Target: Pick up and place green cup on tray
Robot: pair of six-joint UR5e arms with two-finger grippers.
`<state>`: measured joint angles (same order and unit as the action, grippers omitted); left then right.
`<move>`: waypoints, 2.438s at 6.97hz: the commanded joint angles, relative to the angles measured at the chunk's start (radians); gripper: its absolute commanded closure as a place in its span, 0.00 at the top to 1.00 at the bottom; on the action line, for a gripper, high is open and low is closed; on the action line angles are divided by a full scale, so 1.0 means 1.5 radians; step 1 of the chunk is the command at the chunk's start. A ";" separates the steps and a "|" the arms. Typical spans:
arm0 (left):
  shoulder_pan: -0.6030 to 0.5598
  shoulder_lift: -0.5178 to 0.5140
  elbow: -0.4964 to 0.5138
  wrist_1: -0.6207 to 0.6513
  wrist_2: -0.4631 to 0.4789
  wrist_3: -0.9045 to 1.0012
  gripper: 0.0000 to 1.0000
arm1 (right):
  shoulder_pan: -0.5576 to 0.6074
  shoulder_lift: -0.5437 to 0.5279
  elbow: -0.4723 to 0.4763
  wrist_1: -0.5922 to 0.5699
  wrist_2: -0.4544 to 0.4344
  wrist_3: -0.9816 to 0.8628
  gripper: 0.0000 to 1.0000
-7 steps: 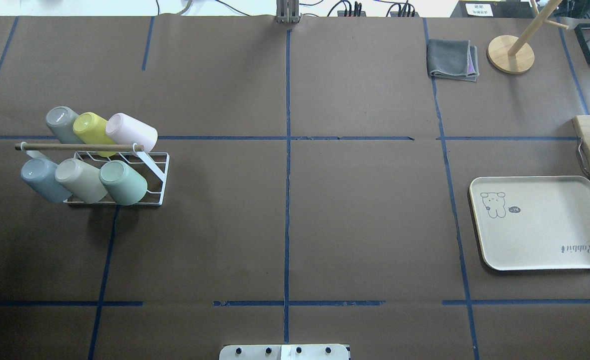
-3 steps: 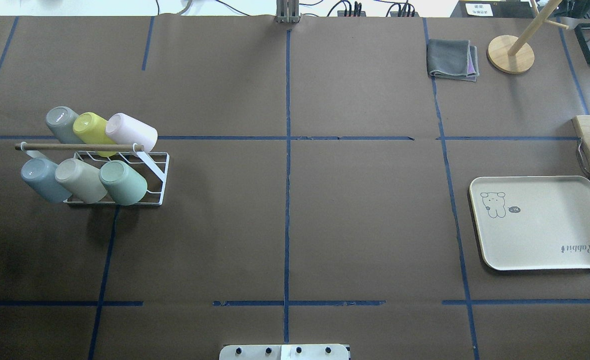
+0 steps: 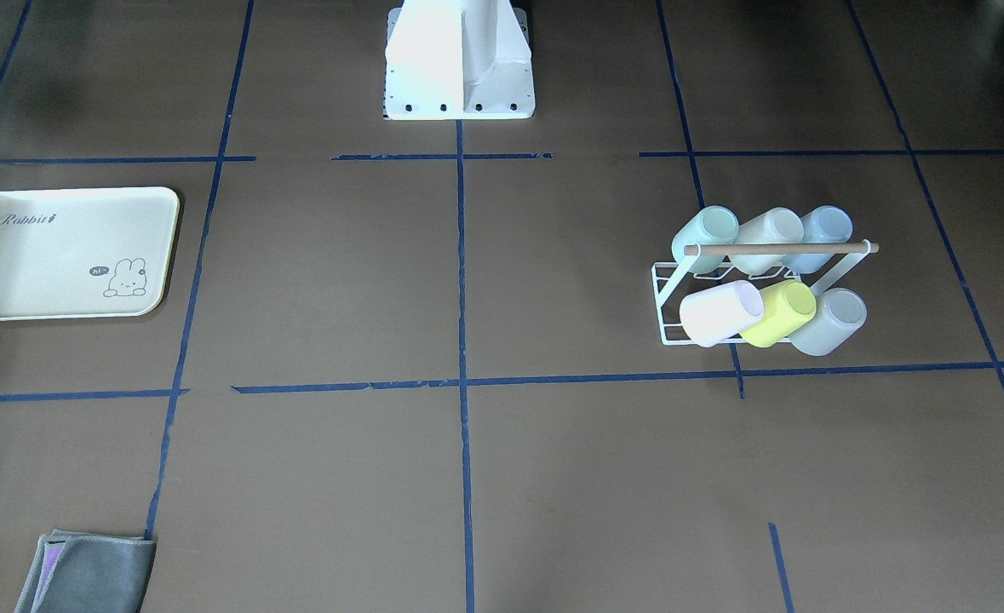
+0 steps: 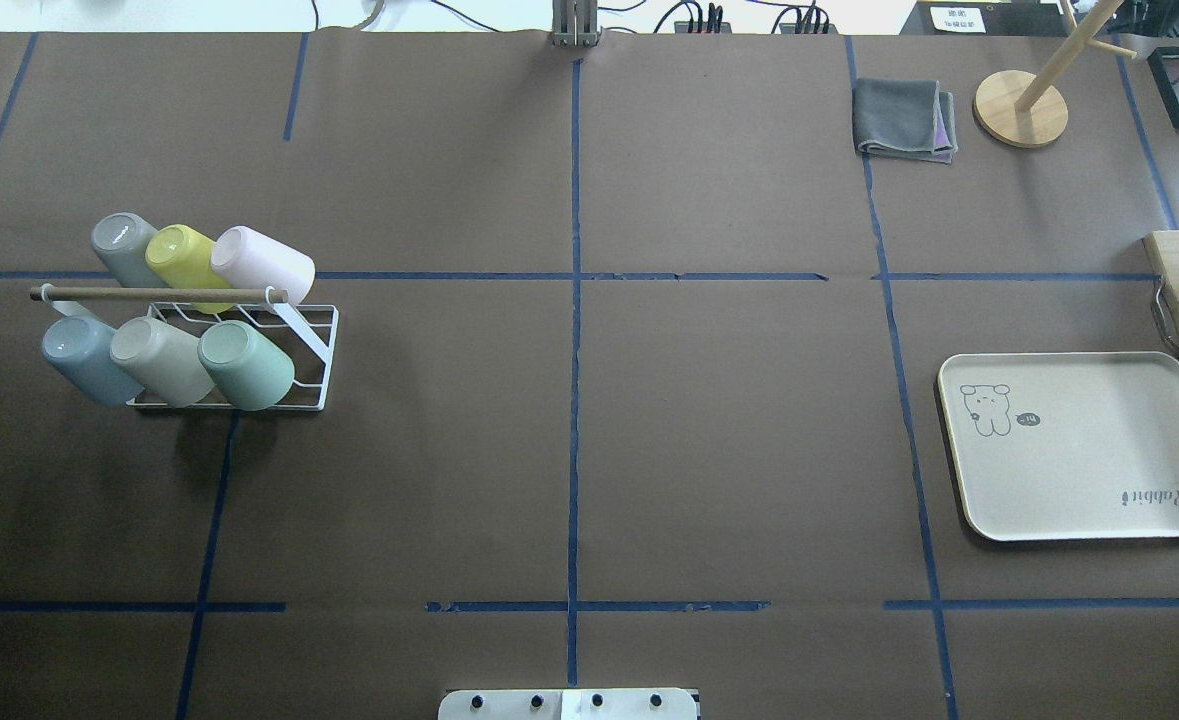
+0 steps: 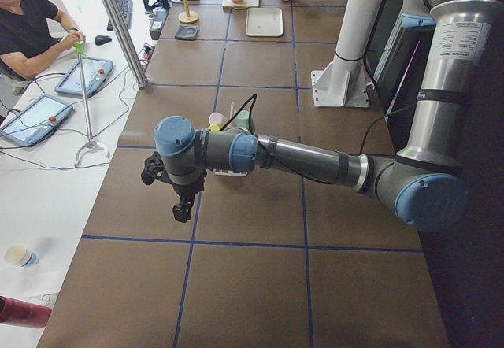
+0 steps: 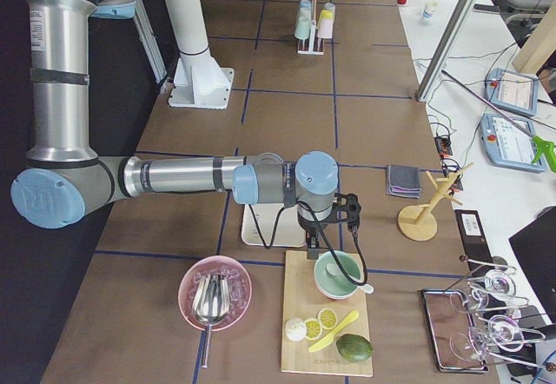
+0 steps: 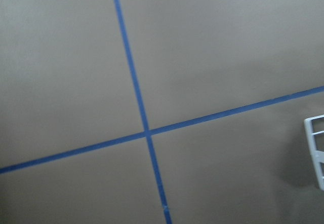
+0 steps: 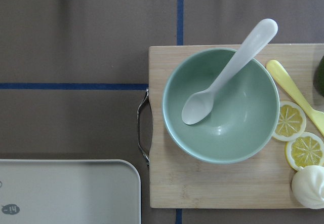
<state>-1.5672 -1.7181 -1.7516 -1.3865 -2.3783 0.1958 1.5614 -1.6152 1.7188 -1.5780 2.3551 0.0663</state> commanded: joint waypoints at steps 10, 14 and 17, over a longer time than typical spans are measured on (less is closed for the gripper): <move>0.122 -0.028 -0.094 0.011 0.006 -0.101 1.00 | -0.281 -0.123 -0.019 0.426 -0.039 0.447 1.00; 0.122 -0.029 -0.094 0.010 0.006 -0.101 1.00 | -0.306 -0.137 -0.081 0.431 -0.062 0.442 1.00; 0.122 -0.030 -0.094 0.010 0.007 -0.101 1.00 | -0.312 -0.136 -0.106 0.431 -0.057 0.443 0.95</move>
<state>-1.3837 -1.7616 -1.8929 -1.3714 -2.3697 0.0445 1.0973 -1.8200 1.5696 -0.9318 2.2667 0.7290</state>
